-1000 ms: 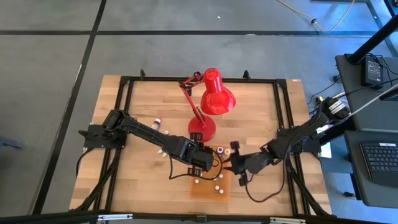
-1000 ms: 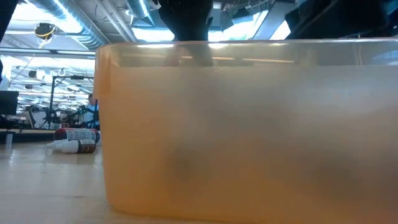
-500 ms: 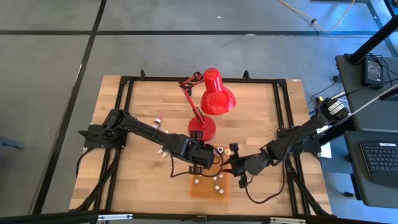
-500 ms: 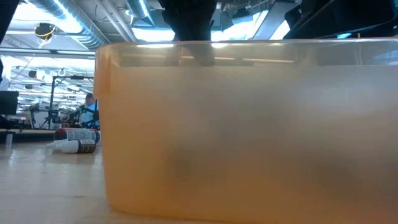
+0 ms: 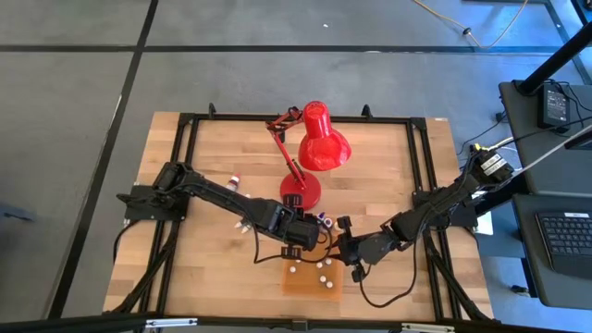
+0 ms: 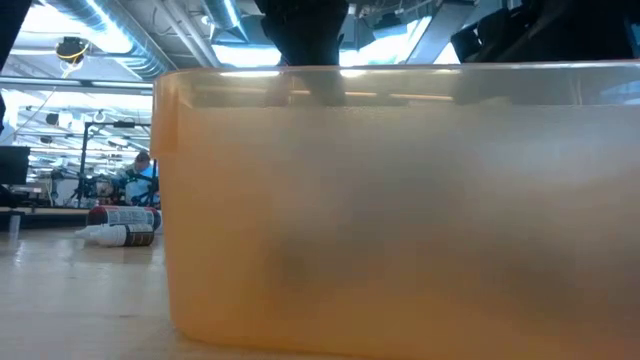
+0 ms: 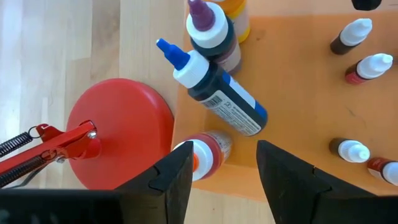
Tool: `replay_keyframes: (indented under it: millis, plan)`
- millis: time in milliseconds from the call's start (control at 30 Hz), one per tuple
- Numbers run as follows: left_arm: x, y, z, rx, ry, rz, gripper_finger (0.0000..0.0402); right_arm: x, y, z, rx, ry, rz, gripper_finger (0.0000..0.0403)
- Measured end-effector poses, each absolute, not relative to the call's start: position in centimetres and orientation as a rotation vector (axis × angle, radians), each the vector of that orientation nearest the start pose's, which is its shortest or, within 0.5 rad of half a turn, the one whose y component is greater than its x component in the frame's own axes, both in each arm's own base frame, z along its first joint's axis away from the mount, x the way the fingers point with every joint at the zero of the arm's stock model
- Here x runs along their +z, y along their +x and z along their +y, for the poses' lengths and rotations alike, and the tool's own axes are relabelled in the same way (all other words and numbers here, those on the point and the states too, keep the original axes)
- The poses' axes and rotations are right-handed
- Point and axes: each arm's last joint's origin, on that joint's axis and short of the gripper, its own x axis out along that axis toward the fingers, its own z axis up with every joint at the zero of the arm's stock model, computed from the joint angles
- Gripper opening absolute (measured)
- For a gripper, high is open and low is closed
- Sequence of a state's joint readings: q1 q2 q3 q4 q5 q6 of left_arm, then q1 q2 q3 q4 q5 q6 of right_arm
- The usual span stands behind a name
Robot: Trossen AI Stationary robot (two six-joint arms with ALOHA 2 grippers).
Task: Pick & Place food coloring
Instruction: Adjust the large blue food coloring bottle in the orange bin
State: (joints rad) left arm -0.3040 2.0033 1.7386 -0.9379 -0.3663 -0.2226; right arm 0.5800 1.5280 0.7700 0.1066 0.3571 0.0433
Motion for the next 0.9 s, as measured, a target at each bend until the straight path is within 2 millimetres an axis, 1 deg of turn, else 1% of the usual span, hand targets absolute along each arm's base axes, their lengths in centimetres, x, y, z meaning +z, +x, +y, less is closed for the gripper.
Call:
replay_keyframes:
  millis: [200, 333, 467, 600, 733, 900]
  plan:
    - [24.8, 40.1, -11.6, 0.164, 0.189, 1.123, 0.0171, 18.5, 25.9, 15.8, 0.202, -0.252, 0.585, 0.0099]
    - [24.7, 39.9, -11.8, 0.089, 0.169, 1.155, 0.0169, 18.5, 25.9, 15.8, 0.202, -0.253, 0.585, 0.0099]
    - [24.7, 39.8, -12.3, -0.002, 0.208, 1.166, 0.0171, 18.5, 25.9, 15.8, 0.202, -0.253, 0.585, 0.0099]
    - [24.5, 39.8, -12.8, -0.007, 0.231, 1.163, 0.0169, 18.5, 25.9, 15.8, 0.202, -0.255, 0.585, 0.0099]
    - [24.5, 39.7, -13.5, -0.012, 0.232, 1.147, 0.0171, 18.5, 25.9, 15.8, 0.203, -0.255, 0.585, 0.0099]
    - [24.9, 39.9, -15.3, -0.071, 0.232, 1.057, 0.0169, 18.6, 26.0, 15.7, 0.169, -0.261, 0.575, 0.0099]
